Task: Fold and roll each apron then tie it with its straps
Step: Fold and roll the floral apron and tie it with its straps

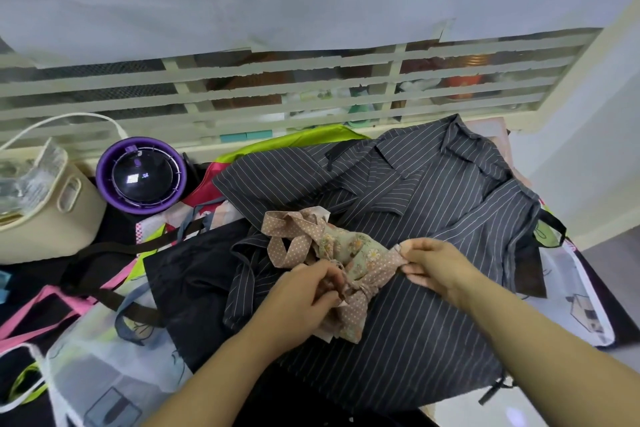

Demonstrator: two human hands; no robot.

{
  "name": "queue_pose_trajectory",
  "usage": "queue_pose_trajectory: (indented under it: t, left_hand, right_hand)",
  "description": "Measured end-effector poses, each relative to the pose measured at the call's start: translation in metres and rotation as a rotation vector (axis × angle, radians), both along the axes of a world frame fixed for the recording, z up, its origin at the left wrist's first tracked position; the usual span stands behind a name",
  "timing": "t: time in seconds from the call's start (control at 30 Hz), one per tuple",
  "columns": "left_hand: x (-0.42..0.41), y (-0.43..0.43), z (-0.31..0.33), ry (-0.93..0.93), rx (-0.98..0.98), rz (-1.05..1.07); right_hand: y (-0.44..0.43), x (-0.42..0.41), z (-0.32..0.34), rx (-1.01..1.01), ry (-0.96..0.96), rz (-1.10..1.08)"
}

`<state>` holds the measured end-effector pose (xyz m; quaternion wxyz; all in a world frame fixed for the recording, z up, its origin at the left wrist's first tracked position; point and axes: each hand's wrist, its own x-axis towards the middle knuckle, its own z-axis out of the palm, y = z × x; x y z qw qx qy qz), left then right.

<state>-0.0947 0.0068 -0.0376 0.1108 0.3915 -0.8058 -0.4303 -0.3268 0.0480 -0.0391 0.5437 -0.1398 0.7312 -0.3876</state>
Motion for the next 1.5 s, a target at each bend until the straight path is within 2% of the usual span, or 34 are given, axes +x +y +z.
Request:
queue_pose_trajectory:
  t: [0.1,0.17,0.23,0.27,0.33,0.4,0.47,0.5,0.6,0.7,0.8,0.93,1.07,1.17,1.2,1.23,1.27,1.33,1.37,1.4,1.5]
  left_hand:
    - [0.011,-0.014,0.000,0.137,-0.017,0.331]
    - [0.019,-0.029,-0.006,0.095,-0.048,0.530]
    - [0.022,-0.039,-0.015,-0.054,0.029,0.529]
    - [0.021,-0.041,-0.020,-0.126,0.060,0.470]
    - [0.017,-0.044,-0.024,-0.212,0.081,0.358]
    - [0.011,-0.044,-0.021,-0.219,0.157,0.302]
    - [0.006,-0.043,-0.016,-0.186,0.317,0.282]
    - [0.004,-0.041,-0.014,-0.140,0.400,0.285]
    - [-0.001,-0.031,-0.007,0.061,0.565,0.319]
    - [0.000,-0.027,0.011,0.205,0.546,0.299]
    - [0.002,-0.033,0.050,0.275,0.423,0.193]
    - [0.007,-0.054,0.127,0.166,-0.031,0.063]
    - [0.020,-0.090,0.198,0.001,-0.564,0.217]
    - [0.016,-0.104,0.226,0.040,-0.828,0.316]
    - [0.009,-0.104,0.233,0.115,-0.816,0.334]
    - [0.001,-0.103,0.237,0.220,-0.723,0.365]
    - [-0.007,-0.100,0.242,0.356,-0.533,0.403]
    - [-0.022,-0.093,0.255,0.624,0.017,0.405]
    - [-0.024,-0.091,0.258,0.649,0.226,0.365]
    - [-0.024,-0.090,0.261,0.565,0.306,0.306]
    - [-0.019,-0.094,0.271,0.180,0.240,0.180]
  right_hand:
    - [0.000,-0.005,0.012,-0.074,0.223,0.184]
    - [-0.005,0.007,0.012,-0.124,0.414,0.295]
    - [-0.007,0.023,0.000,-0.151,0.588,0.284]
    - [-0.007,0.030,-0.003,-0.160,0.597,0.200]
    - [-0.002,0.044,-0.011,-0.137,0.441,-0.050]
    - [0.007,0.054,-0.018,-0.056,0.158,-0.255]
    - [0.013,0.062,-0.023,0.003,-0.135,-0.285]
    - [0.014,0.067,-0.023,0.008,-0.220,-0.250]
    - [0.011,0.075,-0.024,-0.041,-0.226,-0.167]
    - [0.008,0.074,-0.009,-0.134,-0.312,-0.156]
    - [-0.001,0.061,0.013,-0.223,-0.447,-0.079]
    - [-0.026,0.034,0.054,-0.413,-0.463,-0.092]
    - [-0.035,0.005,0.087,-0.601,-0.300,-0.095]
    - [-0.033,0.001,0.094,-0.620,-0.212,-0.044]
    - [-0.034,0.000,0.095,-0.628,-0.225,-0.044]
    - [-0.035,0.002,0.096,-0.636,-0.265,-0.057]
    - [-0.036,0.005,0.099,-0.636,-0.310,-0.062]
    - [-0.040,0.008,0.104,-0.618,-0.348,-0.042]
    - [-0.042,0.009,0.106,-0.607,-0.346,-0.024]
    - [-0.043,0.010,0.109,-0.596,-0.340,-0.005]
    - [-0.046,0.010,0.114,-0.563,-0.273,0.039]
